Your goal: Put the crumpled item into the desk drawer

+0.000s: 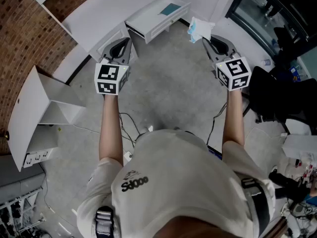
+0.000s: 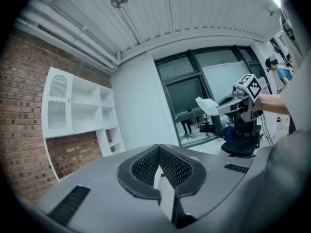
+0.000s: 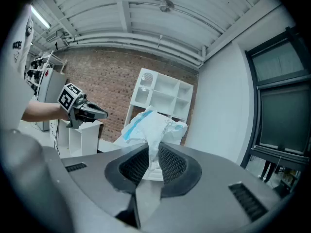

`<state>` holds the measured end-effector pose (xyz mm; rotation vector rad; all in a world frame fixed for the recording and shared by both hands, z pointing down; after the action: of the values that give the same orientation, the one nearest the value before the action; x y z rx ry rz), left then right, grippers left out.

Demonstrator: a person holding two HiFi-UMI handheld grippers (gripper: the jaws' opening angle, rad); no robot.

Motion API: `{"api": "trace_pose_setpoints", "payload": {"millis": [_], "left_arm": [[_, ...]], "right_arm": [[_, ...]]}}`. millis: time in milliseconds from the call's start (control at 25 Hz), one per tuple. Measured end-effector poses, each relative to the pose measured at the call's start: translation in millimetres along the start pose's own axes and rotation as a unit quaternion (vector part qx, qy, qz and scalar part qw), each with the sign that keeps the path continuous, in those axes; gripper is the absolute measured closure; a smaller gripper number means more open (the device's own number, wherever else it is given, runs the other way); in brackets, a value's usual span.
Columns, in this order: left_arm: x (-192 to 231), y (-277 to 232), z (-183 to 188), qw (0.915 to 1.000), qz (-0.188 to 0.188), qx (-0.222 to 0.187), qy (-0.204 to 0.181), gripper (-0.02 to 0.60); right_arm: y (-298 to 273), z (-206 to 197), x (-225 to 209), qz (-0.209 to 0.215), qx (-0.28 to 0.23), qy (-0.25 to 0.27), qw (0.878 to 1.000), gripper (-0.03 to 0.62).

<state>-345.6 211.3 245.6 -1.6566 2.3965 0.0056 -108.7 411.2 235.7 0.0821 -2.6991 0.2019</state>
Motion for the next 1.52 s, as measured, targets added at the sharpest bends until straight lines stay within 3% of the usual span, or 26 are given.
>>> {"api": "trace_pose_setpoints", "payload": {"millis": [400,800,1120,1520], "left_arm": [[-67.8,-15.3,0.7,0.9993,0.035,0.009,0.002,0.575],[-67.4,-38.6,3.4,0.9984,0.055,0.015,0.004,0.575],[-25.8,-102.2,-15.5,0.9987,0.047,0.017,0.007,0.575],[106.3,-216.8,-26.6,0.9991,0.037,0.018,0.015,0.575]], "right_arm": [[36.4,-44.2,-49.9,0.014,-0.023,-0.016,1.000,0.539],[23.0,-65.6,-78.0,0.023,-0.020,-0.029,0.999,0.539],[-45.4,-75.3,-90.3,0.041,-0.012,-0.015,0.999,0.539],[-216.5,-64.7,-132.8,0.046,0.007,-0.013,0.999,0.539]]}}
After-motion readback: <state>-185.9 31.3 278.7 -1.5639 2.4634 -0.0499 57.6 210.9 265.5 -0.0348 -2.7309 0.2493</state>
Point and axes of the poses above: the fingertips, and each gripper's own axes: y backward along the fingers, x to its left, z out of its top, the point moved 6 cm from there along y, backward along the fingers, and after that the axes turned 8 degrees about y, right-handed, at the moved point
